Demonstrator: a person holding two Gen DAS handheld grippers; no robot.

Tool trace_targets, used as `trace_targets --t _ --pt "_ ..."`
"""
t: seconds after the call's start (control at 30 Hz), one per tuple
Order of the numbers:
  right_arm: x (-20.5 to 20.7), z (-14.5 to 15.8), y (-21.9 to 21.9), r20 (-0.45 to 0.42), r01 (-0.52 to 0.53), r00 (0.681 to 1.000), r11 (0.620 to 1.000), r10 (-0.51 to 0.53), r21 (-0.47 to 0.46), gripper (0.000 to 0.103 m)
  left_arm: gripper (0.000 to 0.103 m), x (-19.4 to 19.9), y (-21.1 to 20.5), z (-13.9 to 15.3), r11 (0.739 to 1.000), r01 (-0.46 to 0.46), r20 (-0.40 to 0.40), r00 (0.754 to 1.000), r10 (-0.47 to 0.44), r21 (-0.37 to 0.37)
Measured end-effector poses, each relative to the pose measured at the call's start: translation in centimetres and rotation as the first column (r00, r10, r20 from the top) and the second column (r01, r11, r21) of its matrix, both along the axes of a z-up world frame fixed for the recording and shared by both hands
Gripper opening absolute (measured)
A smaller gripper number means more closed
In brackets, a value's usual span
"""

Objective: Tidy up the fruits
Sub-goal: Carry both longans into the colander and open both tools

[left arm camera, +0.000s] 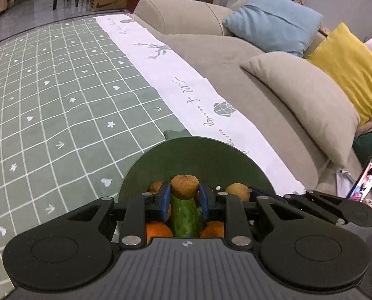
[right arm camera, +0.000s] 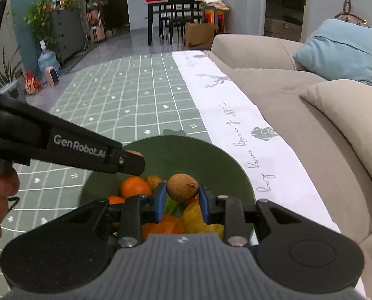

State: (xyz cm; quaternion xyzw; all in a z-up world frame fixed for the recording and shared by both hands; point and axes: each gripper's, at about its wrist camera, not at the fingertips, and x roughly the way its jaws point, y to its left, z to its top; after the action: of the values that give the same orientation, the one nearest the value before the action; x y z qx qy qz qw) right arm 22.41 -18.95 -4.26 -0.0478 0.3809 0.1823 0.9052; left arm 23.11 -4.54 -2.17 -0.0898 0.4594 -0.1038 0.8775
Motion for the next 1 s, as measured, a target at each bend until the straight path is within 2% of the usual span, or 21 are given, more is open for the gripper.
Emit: trace_targets --t 0.23,0.53,0.77,0.83,0.9,1.0 --pt "2.4 -2.0 0.4 -0.025 -0.024 0.999 0.998 0.023 -0.064 0.024 0.027 2.3 -0.7 -2.1 0.999 0.025 -0.040 0.999 -0.024 0.033" --pt "3.6 -3.7 0.6 -0.056 -0.041 0.998 0.996 0.036 -0.081 0.024 0.027 3.6 -1.0 -4.0 0.998 0.038 -0.077 0.996 -0.034 0.052" --pt "3.7 -3.8 0.7 -0.054 -0.041 0.998 0.996 0.037 -0.083 0.025 0.028 3.5 -1.0 -4.4 0.997 0.039 -0.086 0.996 -0.033 0.073" --pt "3.6 -3.5 0.7 -0.055 -0.045 0.998 0.995 0.040 -0.084 0.028 0.034 3.4 -1.0 -4.2 0.996 0.040 -0.086 0.996 -0.033 0.078" --pt "3.3 -3.2 0.8 -0.050 -0.051 0.998 0.995 0.047 -0.083 0.037 0.041 3.3 -0.9 -3.9 0.997 0.039 -0.083 0.996 -0.033 0.072" --pt "2.9 -2.4 0.9 -0.039 -0.063 0.997 0.994 0.059 -0.088 0.043 0.045 2.7 -0.7 -2.9 0.997 0.033 -0.064 0.998 -0.028 0.071"
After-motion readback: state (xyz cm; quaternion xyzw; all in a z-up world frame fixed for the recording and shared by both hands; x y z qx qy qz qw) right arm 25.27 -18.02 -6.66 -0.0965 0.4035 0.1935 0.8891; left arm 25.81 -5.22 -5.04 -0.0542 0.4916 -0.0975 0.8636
